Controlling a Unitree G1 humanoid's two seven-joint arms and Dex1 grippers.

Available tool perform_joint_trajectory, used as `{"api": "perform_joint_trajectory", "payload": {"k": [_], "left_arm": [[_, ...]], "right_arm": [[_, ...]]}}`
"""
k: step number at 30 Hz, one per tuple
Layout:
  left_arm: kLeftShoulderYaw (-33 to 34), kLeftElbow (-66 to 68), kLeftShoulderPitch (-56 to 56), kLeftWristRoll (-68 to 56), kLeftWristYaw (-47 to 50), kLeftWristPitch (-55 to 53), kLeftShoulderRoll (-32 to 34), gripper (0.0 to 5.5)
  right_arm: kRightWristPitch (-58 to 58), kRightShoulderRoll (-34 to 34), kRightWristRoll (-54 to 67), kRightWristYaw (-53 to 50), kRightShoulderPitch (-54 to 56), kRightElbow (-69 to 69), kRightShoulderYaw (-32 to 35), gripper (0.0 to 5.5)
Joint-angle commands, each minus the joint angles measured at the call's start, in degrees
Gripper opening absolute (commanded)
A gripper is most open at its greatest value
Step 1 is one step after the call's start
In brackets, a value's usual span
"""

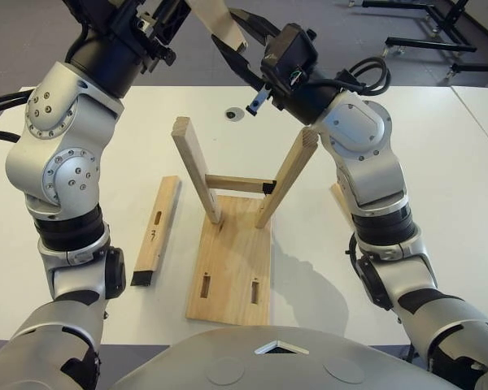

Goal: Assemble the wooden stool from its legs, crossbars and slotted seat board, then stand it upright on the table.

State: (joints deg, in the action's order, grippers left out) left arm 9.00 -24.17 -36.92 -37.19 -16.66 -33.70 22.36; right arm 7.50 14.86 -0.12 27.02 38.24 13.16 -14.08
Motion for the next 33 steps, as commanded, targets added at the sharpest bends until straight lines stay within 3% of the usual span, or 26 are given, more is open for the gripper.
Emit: {"api": "perform_joint_trajectory", "payload": {"k": [1,5,9,14,19,33], "left_arm": [[0.28,0.24,-0.24,0.41,0.23,-0.68,0.44,2.63],[2.31,1.40,1.01,1.57,0.49,0.17,1.38,2.63],[2.64,3.23,3.55,7.52,-0.32,3.48,4.80,2.63],[-5.29,6.03,7.73,21.67,-3.98,11.18,10.35,2.63],[-13.76,5.62,6.56,25.06,-8.19,12.90,7.44,2.63],[-12.38,8.32,-0.58,24.11,-8.59,10.81,1.66,2.63]], "right_arm": [[1.03,-0.62,-0.79,-0.02,1.68,-0.45,0.11,1.30],[2.64,-2.37,1.45,-1.00,1.84,-0.44,1.95,1.30],[12.27,-8.15,14.45,-5.45,5.29,-1.33,12.63,1.30],[19.46,-11.21,23.73,-10.91,9.51,-1.28,19.65,1.30],[20.57,-13.14,25.40,-12.59,10.63,0.47,17.77,1.30],[21.77,-12.96,24.78,-12.01,6.47,3.73,11.03,1.30]]}}
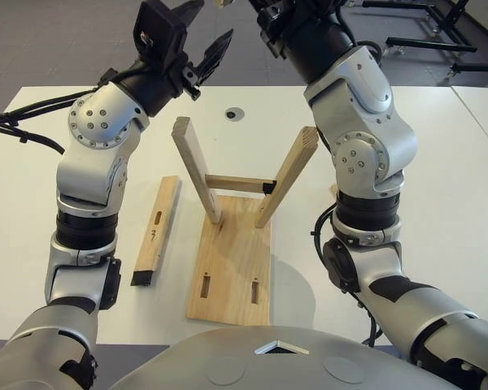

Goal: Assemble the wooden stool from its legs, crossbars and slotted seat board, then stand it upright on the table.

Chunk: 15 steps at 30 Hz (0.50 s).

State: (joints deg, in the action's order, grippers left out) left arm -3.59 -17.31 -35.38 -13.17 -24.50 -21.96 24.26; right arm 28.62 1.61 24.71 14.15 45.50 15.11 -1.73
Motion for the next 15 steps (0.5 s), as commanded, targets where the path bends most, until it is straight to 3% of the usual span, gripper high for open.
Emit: {"api": "perform_joint_trajectory", "payload": {"k": [1,4,15], "left_arm": [[0.15,1.77,-2.50,0.18,-0.95,-0.99,-0.31,2.63],[0.07,2.38,-3.36,0.10,-1.34,-0.89,-0.61,2.63],[1.86,2.77,-4.28,-0.54,-2.20,-0.17,-1.59,0.75]], "right_arm": [[0.70,0.39,-0.09,1.00,-0.96,2.09,-1.69,1.30],[0.62,0.84,-0.65,1.27,-1.20,2.44,-2.34,1.30],[-1.52,2.93,-4.77,2.71,-1.80,2.40,-5.26,1.30]]}}
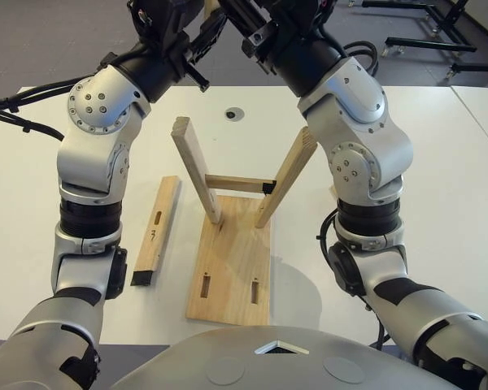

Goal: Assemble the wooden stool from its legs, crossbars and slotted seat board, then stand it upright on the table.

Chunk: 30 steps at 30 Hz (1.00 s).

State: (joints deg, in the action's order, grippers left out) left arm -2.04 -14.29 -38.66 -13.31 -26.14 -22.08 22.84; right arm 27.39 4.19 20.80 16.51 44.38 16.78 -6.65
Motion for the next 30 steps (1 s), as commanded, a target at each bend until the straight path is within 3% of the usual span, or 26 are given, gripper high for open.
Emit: {"api": "perform_joint_trajectory", "payload": {"k": [1,8,12,18,21,26,30], "left_arm": [[0.38,-0.32,-0.80,-0.38,-0.64,-0.08,-0.18,0.60],[0.72,-0.69,-0.06,-0.36,-0.54,-0.42,-0.34,0.40],[1.21,-0.48,0.51,-0.33,-0.46,-0.11,-0.06,0.40],[2.33,-0.81,1.69,-0.15,-1.63,0.51,1.62,0.39],[4.93,-3.43,3.32,-6.29,-7.77,-1.40,4.21,0.39],[10.58,-7.29,9.26,-26.56,-23.03,-11.05,10.00,0.39],[9.05,-6.63,10.60,-29.25,-27.66,-14.53,13.96,0.39]], "right_arm": [[-0.37,0.35,-1.01,0.39,-0.71,0.78,-0.39,1.30],[-0.22,0.22,-1.31,0.58,-0.72,0.61,-0.47,1.30],[3.31,-0.51,4.62,2.89,-1.03,1.40,1.41,1.30],[9.39,1.20,12.24,5.47,-1.27,1.32,5.37,2.59],[11.03,4.33,15.36,8.56,-0.22,1.26,7.67,3.25],[10.20,10.79,18.44,16.77,1.80,2.30,9.19,3.29],[11.19,15.06,21.49,24.30,2.00,5.66,7.59,3.29]]}}
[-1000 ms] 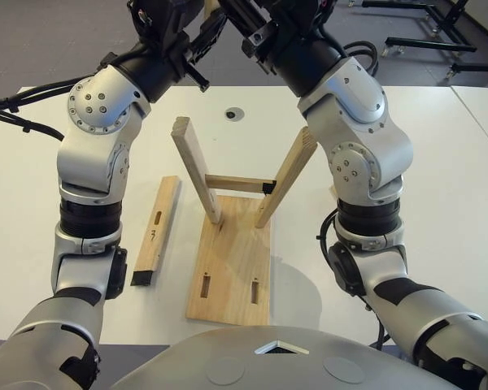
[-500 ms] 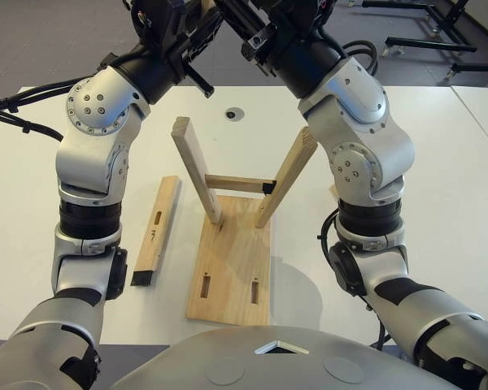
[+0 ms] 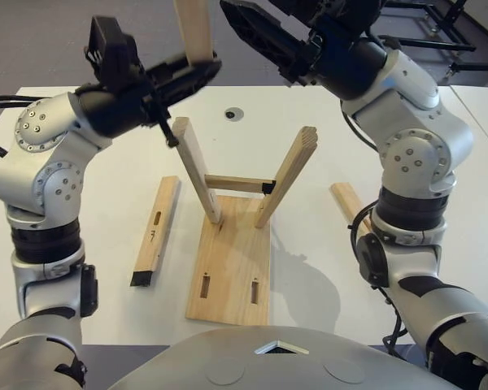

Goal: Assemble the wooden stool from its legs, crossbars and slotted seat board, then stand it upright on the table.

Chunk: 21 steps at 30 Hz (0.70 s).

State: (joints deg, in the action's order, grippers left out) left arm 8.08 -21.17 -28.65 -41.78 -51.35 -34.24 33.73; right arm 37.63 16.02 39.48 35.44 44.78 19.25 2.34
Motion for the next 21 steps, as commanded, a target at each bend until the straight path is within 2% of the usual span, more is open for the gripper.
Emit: {"api": "perform_joint_trajectory", "payload": {"k": [1,5,9,15,21], "left_arm": [[-1.65,0.84,0.50,-0.24,-2.64,-2.27,3.30,0.39],[-3.48,1.32,0.31,0.82,-2.83,-1.89,3.38,0.39],[-4.13,0.19,0.40,0.00,-3.17,-2.01,3.67,0.39],[-6.57,-1.67,0.76,0.88,-6.79,-1.08,5.60,0.39],[-6.39,-1.98,0.45,-0.27,-6.71,-1.43,4.86,0.39]], "right_arm": [[1.03,4.02,3.18,6.80,1.70,3.60,-2.00,3.29],[1.75,4.59,5.05,9.58,2.64,3.55,-3.48,3.29],[2.15,2.27,9.16,10.12,3.24,0.29,-2.15,3.29],[-0.32,1.59,7.07,12.90,2.88,-3.25,-4.47,3.29],[-0.67,1.62,8.15,14.19,2.60,-3.60,-3.99,2.19]]}}
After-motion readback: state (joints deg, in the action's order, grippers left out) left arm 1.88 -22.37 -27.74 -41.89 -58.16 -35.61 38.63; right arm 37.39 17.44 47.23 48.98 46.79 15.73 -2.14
